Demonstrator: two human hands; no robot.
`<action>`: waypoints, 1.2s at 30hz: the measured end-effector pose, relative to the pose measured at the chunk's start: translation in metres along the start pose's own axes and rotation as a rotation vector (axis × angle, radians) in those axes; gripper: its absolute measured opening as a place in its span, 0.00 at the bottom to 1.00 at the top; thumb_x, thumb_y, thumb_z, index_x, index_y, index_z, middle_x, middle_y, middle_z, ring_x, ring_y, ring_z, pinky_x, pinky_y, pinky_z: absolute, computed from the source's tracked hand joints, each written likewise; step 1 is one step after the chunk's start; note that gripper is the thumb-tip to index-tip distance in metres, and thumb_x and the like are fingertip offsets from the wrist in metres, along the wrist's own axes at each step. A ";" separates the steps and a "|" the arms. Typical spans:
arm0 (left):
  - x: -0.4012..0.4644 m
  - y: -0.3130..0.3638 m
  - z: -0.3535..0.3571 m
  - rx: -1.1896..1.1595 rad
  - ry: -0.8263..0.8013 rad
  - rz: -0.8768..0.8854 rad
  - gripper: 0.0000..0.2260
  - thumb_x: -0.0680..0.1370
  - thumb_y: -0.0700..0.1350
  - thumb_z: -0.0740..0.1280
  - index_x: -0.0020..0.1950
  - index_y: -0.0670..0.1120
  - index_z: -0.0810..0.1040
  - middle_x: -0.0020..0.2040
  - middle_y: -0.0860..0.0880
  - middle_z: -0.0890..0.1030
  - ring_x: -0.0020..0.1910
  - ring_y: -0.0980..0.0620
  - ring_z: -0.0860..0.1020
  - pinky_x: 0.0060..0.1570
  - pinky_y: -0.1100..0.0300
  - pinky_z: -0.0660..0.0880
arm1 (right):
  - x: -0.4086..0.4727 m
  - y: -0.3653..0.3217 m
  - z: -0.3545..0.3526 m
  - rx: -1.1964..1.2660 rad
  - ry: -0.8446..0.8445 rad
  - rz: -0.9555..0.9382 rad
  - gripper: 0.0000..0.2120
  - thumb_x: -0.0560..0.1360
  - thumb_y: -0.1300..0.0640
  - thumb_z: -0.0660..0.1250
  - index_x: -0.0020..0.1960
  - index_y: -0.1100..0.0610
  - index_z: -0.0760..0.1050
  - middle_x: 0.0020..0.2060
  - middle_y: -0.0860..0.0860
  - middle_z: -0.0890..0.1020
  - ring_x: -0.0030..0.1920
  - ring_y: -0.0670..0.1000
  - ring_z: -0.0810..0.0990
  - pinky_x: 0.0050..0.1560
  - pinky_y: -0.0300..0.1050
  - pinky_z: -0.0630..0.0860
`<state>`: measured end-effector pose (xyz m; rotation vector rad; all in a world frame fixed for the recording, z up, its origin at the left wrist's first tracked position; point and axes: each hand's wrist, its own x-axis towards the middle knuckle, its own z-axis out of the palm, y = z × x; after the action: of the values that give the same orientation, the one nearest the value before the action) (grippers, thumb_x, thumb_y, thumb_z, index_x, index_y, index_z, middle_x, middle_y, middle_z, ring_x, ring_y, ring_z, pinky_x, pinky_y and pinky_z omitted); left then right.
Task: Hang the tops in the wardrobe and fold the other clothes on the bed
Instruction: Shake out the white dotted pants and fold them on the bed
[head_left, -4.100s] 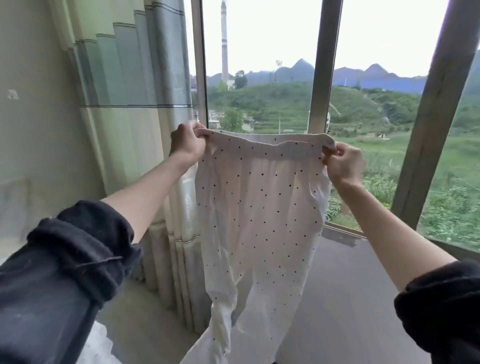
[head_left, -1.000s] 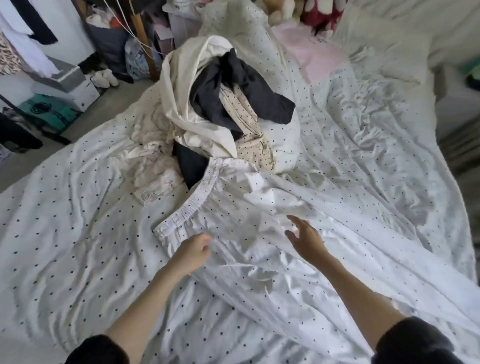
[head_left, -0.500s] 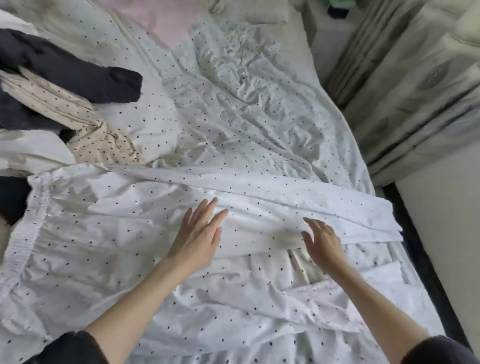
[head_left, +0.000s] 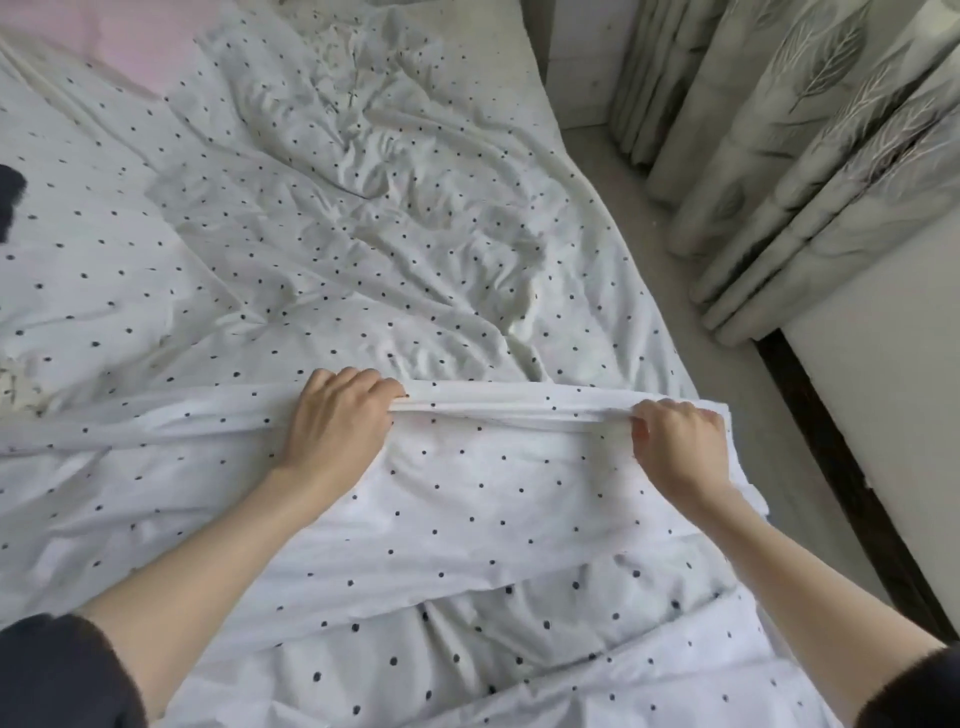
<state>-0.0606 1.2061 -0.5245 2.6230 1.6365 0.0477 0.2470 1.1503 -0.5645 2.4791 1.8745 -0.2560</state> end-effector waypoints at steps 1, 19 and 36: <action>0.008 -0.004 -0.005 -0.028 0.014 -0.064 0.07 0.66 0.33 0.73 0.42 0.41 0.82 0.36 0.43 0.80 0.39 0.41 0.78 0.42 0.49 0.71 | 0.011 0.001 -0.005 0.002 0.031 0.004 0.11 0.77 0.62 0.57 0.48 0.58 0.79 0.45 0.55 0.82 0.48 0.59 0.77 0.51 0.48 0.63; 0.013 0.056 0.072 -0.045 -0.200 -0.215 0.25 0.81 0.55 0.43 0.77 0.49 0.55 0.78 0.48 0.53 0.76 0.49 0.51 0.73 0.49 0.43 | -0.007 0.048 0.062 0.322 -0.175 -0.092 0.21 0.81 0.55 0.57 0.73 0.58 0.63 0.73 0.54 0.63 0.74 0.55 0.59 0.73 0.48 0.54; -0.073 0.151 0.047 0.093 -0.261 0.204 0.33 0.62 0.43 0.77 0.67 0.54 0.74 0.69 0.46 0.72 0.68 0.44 0.70 0.59 0.34 0.69 | -0.073 0.081 0.036 0.016 -0.034 -0.112 0.24 0.73 0.69 0.62 0.67 0.56 0.70 0.66 0.54 0.72 0.71 0.58 0.65 0.70 0.62 0.55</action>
<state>0.0452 1.0728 -0.5627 2.7141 1.3162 -0.3551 0.3012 1.0544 -0.5962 2.3670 2.0078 -0.3155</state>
